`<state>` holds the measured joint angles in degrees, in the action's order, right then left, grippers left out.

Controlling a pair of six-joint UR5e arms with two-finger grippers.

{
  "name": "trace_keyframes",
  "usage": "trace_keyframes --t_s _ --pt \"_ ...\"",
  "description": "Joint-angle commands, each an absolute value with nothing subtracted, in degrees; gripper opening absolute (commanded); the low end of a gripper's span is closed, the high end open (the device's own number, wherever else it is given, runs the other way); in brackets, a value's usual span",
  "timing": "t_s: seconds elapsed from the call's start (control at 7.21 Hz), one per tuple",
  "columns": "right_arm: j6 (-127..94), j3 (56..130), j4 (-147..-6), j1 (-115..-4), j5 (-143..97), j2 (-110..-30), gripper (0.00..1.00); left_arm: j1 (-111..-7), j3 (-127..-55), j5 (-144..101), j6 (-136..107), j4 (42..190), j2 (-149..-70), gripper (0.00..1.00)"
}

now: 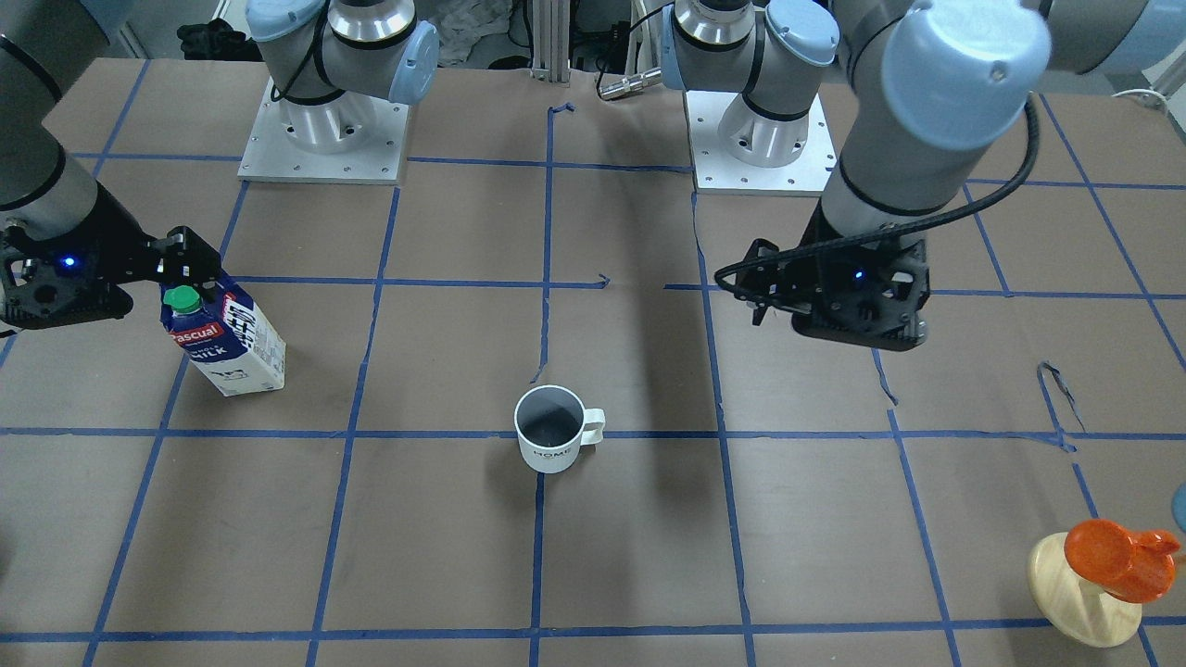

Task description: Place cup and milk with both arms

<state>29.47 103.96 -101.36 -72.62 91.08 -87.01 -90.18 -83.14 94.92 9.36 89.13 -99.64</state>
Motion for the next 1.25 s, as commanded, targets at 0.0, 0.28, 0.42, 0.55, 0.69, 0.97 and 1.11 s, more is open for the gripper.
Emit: trace_keyframes --t_s 0.0,0.28,0.42,0.55,0.69,0.97,1.11 --pt "30.3 107.9 -103.5 -71.8 90.8 -86.8 1.00 -88.2 -83.7 98.7 3.8 93.1 -97.8 1.00" --pt "30.2 108.9 -103.6 -71.8 90.0 -86.5 0.67 -87.8 -88.0 98.8 2.2 94.0 -97.5 1.00" --pt "29.8 108.5 -103.6 -71.8 90.0 -86.6 0.46 -87.9 -89.5 98.3 1.9 92.7 -95.6 1.00" --pt "29.4 108.3 -103.6 -71.8 90.0 -86.8 0.37 -87.8 -89.8 98.2 2.5 92.4 -94.3 1.00" --pt "29.4 107.8 -104.4 -71.8 90.2 -86.9 0.37 -87.5 -90.3 98.1 3.2 91.4 -93.4 1.00" --pt "26.2 105.0 -104.2 -72.6 90.0 -86.8 0.36 -85.8 -89.6 94.8 5.4 91.4 -92.5 1.00" --pt "20.8 102.7 -104.1 -75.4 89.6 -86.5 0.37 -85.7 -90.1 94.5 5.5 91.4 -92.3 1.00"
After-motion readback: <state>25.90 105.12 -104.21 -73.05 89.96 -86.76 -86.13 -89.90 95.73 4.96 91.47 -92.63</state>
